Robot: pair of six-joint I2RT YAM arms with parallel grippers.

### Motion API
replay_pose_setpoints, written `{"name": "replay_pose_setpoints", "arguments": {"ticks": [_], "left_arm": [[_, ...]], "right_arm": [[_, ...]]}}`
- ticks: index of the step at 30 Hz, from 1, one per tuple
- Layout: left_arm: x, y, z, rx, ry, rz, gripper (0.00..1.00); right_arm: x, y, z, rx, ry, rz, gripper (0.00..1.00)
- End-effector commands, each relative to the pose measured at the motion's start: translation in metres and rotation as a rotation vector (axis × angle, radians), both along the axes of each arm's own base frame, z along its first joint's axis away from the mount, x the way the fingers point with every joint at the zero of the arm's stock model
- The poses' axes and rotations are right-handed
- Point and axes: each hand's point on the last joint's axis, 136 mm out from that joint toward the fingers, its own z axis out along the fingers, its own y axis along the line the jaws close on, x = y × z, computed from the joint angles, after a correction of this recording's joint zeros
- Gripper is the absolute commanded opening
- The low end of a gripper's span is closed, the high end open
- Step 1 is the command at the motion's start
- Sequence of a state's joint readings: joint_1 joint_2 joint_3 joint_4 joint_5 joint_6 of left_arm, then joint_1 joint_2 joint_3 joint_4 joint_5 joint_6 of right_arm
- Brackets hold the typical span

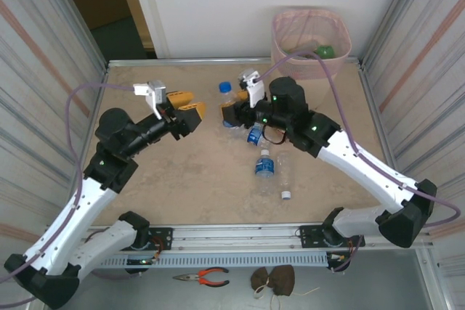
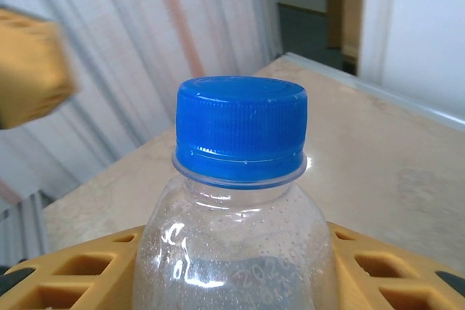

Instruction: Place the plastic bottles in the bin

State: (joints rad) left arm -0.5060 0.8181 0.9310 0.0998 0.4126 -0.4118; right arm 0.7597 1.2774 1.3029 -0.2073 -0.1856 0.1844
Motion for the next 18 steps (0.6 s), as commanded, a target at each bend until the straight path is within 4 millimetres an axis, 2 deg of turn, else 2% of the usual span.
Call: {"name": "replay_pose_setpoints", "arguments": {"ticks": [1, 6, 10, 14, 18], "left_arm": [[0.002, 0.006, -0.012, 0.025, 0.005, 0.040, 0.66], [0.002, 0.007, -0.023, 0.027, 0.037, 0.042, 0.66], [0.001, 0.008, -0.028, 0.028, 0.054, 0.042, 0.65], [-0.001, 0.009, -0.030, 0.031, 0.065, 0.044, 0.64], [-0.002, 0.009, -0.033, 0.029, 0.077, 0.043, 0.62]], "right_arm": [[0.015, -0.038, 0.046, 0.083, -0.035, -0.089, 0.52], [0.055, -0.097, 0.076, 0.134, -0.063, -0.225, 0.51], [0.088, -0.136, 0.093, 0.152, -0.084, -0.310, 0.50], [0.125, -0.169, 0.102, 0.163, -0.091, -0.387, 0.50], [0.165, -0.200, 0.099, 0.164, -0.060, -0.469, 0.49]]}}
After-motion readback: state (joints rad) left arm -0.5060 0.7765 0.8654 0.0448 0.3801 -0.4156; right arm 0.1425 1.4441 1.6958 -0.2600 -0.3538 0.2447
